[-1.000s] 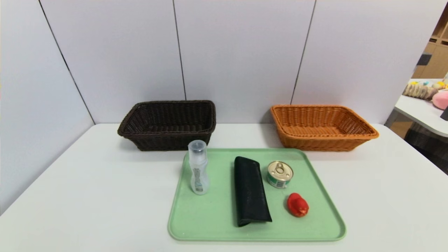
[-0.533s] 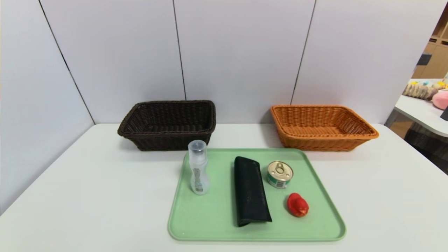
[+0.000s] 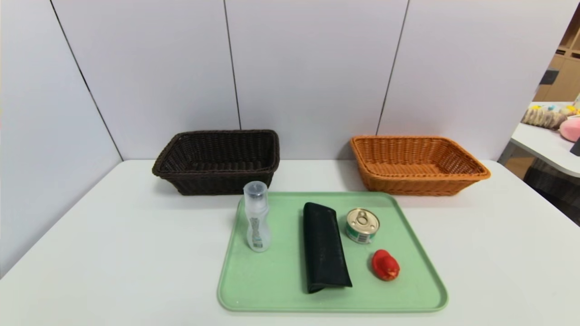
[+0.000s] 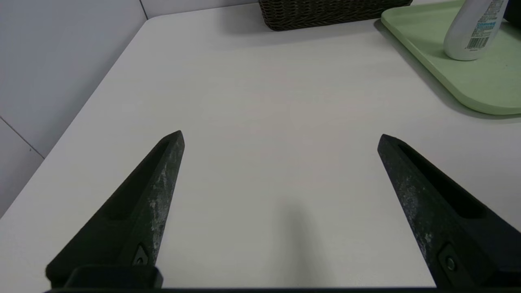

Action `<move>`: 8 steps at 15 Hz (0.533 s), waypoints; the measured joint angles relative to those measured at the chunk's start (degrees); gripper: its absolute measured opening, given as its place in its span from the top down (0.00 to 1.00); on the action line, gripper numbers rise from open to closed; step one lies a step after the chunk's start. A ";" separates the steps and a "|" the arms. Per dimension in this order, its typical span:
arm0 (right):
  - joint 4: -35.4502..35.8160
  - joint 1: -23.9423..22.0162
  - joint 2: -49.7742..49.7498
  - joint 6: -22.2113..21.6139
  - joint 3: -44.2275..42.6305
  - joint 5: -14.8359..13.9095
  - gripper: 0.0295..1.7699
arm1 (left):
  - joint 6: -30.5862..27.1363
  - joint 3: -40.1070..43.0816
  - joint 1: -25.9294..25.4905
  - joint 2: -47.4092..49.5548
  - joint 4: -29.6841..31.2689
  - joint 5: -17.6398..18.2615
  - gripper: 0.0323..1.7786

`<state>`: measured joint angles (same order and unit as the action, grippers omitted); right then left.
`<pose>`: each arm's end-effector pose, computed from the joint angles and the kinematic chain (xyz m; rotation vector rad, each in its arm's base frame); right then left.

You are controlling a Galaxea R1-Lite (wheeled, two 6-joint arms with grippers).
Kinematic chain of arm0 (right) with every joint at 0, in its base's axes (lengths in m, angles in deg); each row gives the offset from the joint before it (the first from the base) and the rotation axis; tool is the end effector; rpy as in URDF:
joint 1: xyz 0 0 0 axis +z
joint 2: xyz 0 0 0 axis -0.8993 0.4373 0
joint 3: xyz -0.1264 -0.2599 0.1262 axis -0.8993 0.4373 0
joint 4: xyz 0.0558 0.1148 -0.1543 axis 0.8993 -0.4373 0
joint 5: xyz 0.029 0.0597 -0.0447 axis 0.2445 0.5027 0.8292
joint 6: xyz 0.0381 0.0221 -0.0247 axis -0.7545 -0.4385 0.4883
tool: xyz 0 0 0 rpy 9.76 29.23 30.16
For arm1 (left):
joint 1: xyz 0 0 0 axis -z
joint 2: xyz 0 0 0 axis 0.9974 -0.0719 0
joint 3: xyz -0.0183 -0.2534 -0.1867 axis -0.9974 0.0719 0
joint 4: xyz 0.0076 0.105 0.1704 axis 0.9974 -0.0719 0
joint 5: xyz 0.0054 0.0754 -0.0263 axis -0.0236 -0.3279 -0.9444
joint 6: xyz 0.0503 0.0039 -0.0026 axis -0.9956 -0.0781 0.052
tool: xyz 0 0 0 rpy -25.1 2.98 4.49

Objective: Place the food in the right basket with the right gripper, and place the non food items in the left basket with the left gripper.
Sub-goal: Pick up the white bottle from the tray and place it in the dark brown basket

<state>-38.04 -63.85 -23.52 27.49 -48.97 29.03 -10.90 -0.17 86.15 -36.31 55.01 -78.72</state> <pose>0.0007 0.0000 0.0767 0.0077 -0.0081 0.0020 0.0007 -0.0019 0.0748 0.0831 0.0038 -0.0428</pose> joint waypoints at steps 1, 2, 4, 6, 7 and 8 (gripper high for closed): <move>0.01 -0.01 0.00 0.00 0.00 0.00 0.04 | 0.02 0.00 0.00 0.00 0.00 -0.02 0.05; 0.04 -0.01 0.00 0.02 0.02 0.00 0.04 | 0.41 0.00 0.00 0.00 -0.02 -0.09 0.05; 0.06 -0.01 0.00 0.00 0.02 0.00 0.04 | 0.48 0.00 0.00 0.00 0.00 -0.16 0.05; 0.06 -0.01 0.00 0.34 0.02 0.02 0.04 | 2.12 0.00 0.00 0.00 0.04 -0.41 0.05; 0.06 -0.01 0.00 0.51 0.02 0.10 0.04 | 2.43 0.00 0.00 0.00 0.04 -0.61 0.05; 0.09 -0.01 0.00 0.65 0.02 0.12 0.04 | 2.38 0.00 0.00 0.00 0.06 -0.63 0.05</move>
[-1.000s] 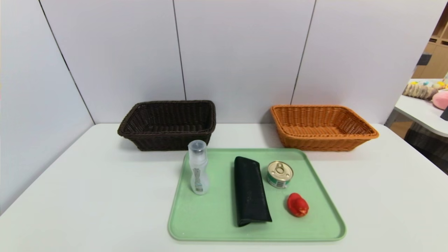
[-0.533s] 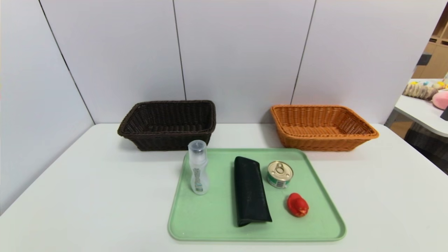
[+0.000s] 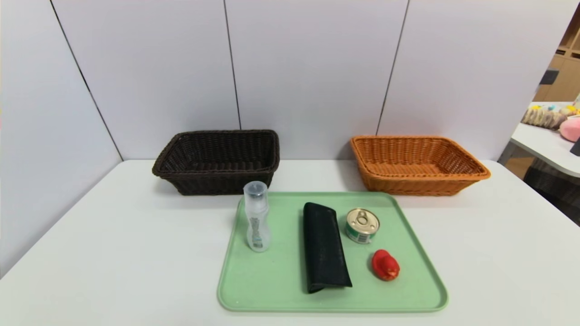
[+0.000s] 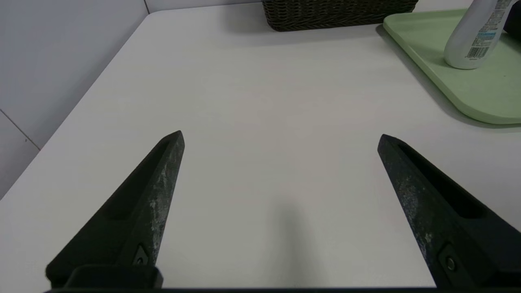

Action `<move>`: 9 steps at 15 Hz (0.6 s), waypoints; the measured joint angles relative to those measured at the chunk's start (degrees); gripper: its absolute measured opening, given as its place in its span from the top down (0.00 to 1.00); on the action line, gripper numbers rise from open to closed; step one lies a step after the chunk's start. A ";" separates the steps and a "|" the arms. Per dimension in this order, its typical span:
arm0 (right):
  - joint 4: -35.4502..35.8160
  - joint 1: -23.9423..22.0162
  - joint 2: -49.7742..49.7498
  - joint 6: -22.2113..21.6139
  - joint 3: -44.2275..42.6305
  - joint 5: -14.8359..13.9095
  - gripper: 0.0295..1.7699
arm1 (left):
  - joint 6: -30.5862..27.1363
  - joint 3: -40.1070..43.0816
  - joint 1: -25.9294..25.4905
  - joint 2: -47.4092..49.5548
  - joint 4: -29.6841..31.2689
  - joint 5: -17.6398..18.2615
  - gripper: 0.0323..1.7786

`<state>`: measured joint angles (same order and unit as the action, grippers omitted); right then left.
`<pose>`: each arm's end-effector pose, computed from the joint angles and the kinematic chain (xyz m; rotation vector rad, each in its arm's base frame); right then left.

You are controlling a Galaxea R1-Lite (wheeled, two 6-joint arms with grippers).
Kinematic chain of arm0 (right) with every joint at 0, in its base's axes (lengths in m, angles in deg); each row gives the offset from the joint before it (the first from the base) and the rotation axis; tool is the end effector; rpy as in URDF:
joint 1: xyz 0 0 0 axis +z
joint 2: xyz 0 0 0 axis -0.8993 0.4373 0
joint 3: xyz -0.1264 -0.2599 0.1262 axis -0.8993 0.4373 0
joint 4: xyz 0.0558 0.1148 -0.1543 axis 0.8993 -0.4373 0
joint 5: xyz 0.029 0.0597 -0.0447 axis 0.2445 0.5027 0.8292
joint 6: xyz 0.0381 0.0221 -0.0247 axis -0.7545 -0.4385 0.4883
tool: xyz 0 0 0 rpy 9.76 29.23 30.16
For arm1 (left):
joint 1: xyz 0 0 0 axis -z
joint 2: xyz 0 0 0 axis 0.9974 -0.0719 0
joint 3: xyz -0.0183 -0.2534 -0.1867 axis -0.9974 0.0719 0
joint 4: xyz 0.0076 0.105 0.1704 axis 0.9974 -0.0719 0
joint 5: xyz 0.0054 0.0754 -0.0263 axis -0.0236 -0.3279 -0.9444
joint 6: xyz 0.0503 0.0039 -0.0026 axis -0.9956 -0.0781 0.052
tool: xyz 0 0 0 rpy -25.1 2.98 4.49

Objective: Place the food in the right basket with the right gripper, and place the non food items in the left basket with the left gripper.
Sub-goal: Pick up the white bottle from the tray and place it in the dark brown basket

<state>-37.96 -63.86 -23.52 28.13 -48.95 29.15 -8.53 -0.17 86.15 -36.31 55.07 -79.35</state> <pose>0.0007 0.0001 0.0768 -0.0035 -0.0092 0.0039 0.0008 -0.0014 0.0749 0.0418 0.0039 -0.0317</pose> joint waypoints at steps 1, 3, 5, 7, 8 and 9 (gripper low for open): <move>0.06 -0.02 0.00 0.15 0.00 -0.05 0.04 | 0.00 0.00 0.00 0.00 0.06 -0.09 0.05; 0.06 -0.02 0.00 0.17 0.00 0.00 0.04 | 0.28 0.00 0.00 0.00 0.09 -0.17 0.05; 0.09 -0.02 0.00 0.76 0.00 0.09 0.04 | 0.61 0.00 0.00 0.00 0.06 -0.96 0.05; 0.02 -0.05 0.00 1.50 -0.11 0.09 0.04 | 0.35 0.00 0.00 0.00 0.16 -1.05 0.05; -0.30 -0.02 0.00 1.44 -0.82 0.16 0.04 | 0.00 -0.07 0.00 0.00 0.09 -0.88 0.05; -0.65 -0.02 0.06 1.39 -1.76 0.33 0.04 | -0.39 -0.41 0.00 0.00 -0.04 -0.52 0.05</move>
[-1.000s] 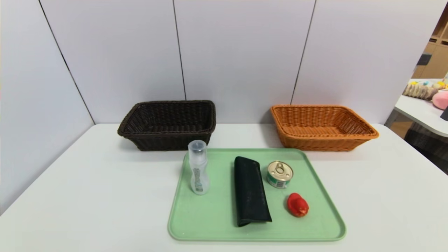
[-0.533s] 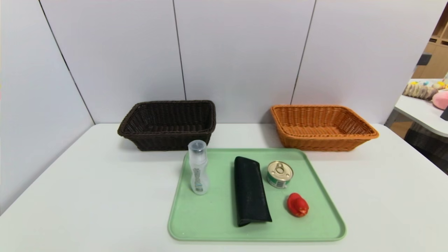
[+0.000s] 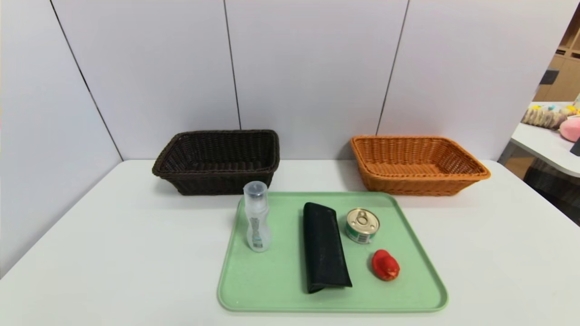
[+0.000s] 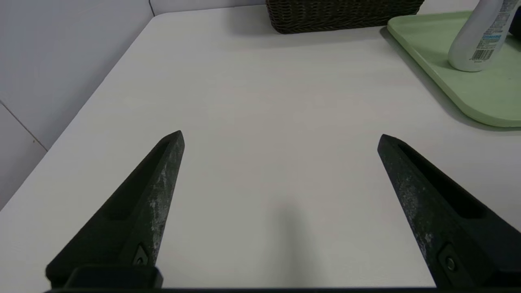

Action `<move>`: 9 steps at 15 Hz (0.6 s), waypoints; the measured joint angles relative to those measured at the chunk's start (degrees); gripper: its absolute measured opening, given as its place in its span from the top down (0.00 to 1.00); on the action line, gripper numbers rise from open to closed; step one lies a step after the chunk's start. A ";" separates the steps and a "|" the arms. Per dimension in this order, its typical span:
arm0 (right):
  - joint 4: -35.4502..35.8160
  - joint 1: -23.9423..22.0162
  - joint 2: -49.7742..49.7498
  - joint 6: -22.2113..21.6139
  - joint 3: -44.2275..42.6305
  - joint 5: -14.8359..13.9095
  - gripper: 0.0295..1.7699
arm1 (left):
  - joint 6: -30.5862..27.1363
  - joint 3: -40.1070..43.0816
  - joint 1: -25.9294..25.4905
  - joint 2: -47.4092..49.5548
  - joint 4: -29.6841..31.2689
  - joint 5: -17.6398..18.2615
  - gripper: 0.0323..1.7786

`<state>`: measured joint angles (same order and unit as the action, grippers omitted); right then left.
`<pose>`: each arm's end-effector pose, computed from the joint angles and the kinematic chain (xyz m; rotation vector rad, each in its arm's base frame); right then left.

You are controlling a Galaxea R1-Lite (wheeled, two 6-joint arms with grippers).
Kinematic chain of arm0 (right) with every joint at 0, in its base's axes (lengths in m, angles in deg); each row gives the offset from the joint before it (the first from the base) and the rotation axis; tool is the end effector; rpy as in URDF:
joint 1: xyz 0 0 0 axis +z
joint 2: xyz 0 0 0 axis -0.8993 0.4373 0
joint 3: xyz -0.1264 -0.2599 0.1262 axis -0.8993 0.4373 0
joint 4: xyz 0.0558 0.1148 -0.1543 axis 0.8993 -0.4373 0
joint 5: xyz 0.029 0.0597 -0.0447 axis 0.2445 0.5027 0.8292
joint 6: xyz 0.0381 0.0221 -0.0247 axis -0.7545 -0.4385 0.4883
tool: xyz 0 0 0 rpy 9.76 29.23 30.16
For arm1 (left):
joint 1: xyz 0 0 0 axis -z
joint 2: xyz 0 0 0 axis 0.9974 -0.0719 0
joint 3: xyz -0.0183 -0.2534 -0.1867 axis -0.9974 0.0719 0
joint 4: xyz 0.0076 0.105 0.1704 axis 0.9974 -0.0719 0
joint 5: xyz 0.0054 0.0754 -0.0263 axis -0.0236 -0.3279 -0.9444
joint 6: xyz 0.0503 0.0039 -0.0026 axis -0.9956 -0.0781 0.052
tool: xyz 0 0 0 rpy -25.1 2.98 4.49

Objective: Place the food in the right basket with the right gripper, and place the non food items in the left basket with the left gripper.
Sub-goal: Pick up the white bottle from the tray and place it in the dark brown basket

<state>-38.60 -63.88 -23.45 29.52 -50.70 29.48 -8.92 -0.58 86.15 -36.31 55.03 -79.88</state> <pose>-0.0016 0.0003 0.0850 -0.0278 -0.0274 0.0090 0.0002 -0.0009 0.0771 0.0486 -0.0025 -0.0223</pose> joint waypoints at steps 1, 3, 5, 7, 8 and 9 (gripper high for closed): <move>-0.22 0.02 0.39 -0.02 -1.62 0.57 0.04 | -0.41 -1.01 0.00 0.00 -0.62 0.89 0.05; -0.37 0.06 2.91 -0.04 -5.16 1.33 0.04 | -1.40 -5.32 0.00 -0.07 -3.96 3.64 0.05; 0.38 0.12 8.37 -0.06 -10.31 2.07 0.04 | -2.36 -10.67 0.00 -1.38 -9.14 5.16 0.05; 2.24 0.34 16.35 -0.06 -16.92 3.41 0.04 | -2.40 -15.65 -0.09 -5.90 -10.24 5.42 0.05; 3.73 0.41 20.89 -0.11 -20.41 4.28 0.04 | -2.23 -17.99 -0.16 -9.14 -9.97 5.35 0.05; 5.61 0.50 25.80 -0.15 -23.99 5.02 0.04 | -1.99 -20.42 -0.22 -12.81 -9.03 5.32 0.05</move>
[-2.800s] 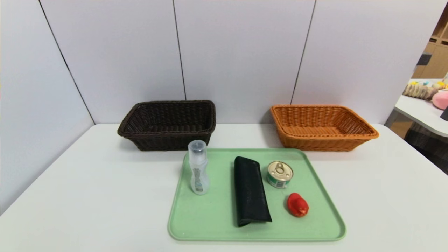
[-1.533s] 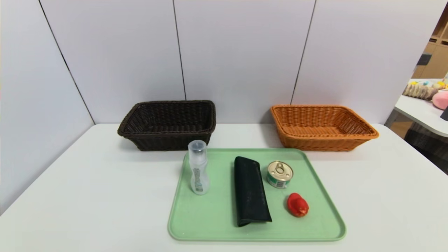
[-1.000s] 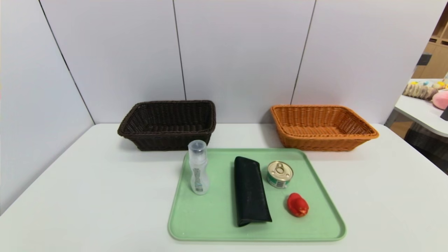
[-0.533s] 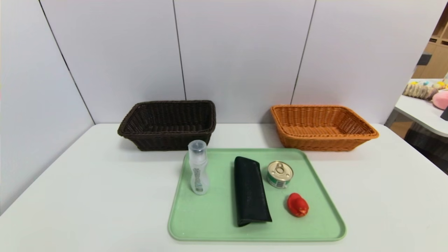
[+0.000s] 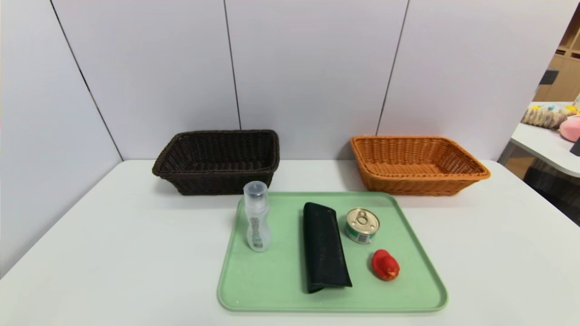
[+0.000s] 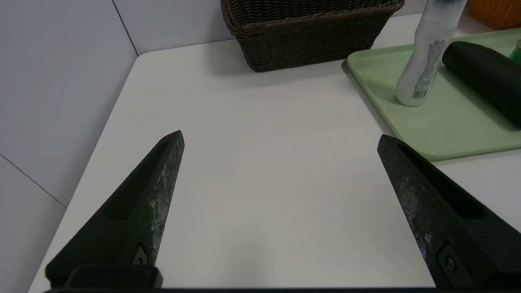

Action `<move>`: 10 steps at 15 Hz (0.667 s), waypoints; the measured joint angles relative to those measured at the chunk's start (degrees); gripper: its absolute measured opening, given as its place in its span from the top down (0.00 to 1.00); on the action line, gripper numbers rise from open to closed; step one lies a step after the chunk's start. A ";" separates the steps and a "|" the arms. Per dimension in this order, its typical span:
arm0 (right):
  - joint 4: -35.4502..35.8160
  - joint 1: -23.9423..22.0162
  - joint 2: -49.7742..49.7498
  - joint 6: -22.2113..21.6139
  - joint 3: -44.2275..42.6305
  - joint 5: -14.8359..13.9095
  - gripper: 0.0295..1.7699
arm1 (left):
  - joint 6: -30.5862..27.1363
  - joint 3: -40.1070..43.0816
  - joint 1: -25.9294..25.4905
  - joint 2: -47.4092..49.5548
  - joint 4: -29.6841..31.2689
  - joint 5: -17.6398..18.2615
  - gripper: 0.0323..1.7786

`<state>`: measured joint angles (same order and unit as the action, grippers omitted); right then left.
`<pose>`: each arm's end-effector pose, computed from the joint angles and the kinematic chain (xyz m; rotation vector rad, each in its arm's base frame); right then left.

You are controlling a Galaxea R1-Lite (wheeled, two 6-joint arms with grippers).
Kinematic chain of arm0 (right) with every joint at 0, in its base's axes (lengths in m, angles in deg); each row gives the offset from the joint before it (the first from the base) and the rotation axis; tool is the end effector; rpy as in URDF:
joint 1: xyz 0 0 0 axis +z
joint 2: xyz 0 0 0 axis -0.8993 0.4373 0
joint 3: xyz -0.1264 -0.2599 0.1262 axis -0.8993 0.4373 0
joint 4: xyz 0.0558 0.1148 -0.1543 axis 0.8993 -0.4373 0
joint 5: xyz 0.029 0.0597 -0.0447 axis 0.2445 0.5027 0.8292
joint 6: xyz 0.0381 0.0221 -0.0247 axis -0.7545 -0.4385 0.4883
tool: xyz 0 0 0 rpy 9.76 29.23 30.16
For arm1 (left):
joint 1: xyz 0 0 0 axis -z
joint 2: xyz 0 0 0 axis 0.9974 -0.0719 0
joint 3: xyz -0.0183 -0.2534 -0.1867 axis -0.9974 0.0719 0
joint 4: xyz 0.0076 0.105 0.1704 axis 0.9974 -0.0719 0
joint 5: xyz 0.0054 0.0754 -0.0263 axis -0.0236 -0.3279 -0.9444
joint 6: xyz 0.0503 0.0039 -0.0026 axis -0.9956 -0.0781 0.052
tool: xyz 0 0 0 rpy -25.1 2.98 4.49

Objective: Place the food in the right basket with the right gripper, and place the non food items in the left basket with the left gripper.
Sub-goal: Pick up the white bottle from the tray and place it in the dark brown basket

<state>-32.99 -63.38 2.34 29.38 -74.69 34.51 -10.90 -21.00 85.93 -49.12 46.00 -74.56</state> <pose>0.0318 0.0052 0.2249 -0.0291 -0.0951 0.1046 -0.0041 -0.0056 0.1676 0.0818 0.0182 -0.1123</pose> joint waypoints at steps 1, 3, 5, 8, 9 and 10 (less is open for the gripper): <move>2.46 0.05 5.55 0.02 -3.88 0.66 0.04 | 0.11 -2.32 0.00 -4.35 1.38 0.21 0.05; 7.69 0.13 15.97 0.00 -10.91 1.48 0.04 | -0.07 -6.21 0.24 -13.03 5.90 2.02 0.05; 12.80 0.28 25.72 -0.07 -16.18 1.89 0.04 | -1.24 -8.74 0.57 -21.94 11.68 5.28 0.05; 19.14 1.27 36.19 -0.18 -20.05 1.45 0.04 | -2.08 -9.48 3.74 -33.84 17.88 8.22 0.05; 19.98 1.49 38.84 -0.27 -21.00 1.06 0.04 | -1.79 -9.24 5.85 -37.53 19.94 8.50 0.05; 20.19 1.57 40.89 -0.46 -21.93 0.60 0.04 | -1.32 -8.87 8.29 -41.53 22.67 8.69 0.05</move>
<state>-12.81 -61.81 43.23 28.91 -96.63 35.10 -12.22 -29.88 94.22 -90.66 68.67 -65.87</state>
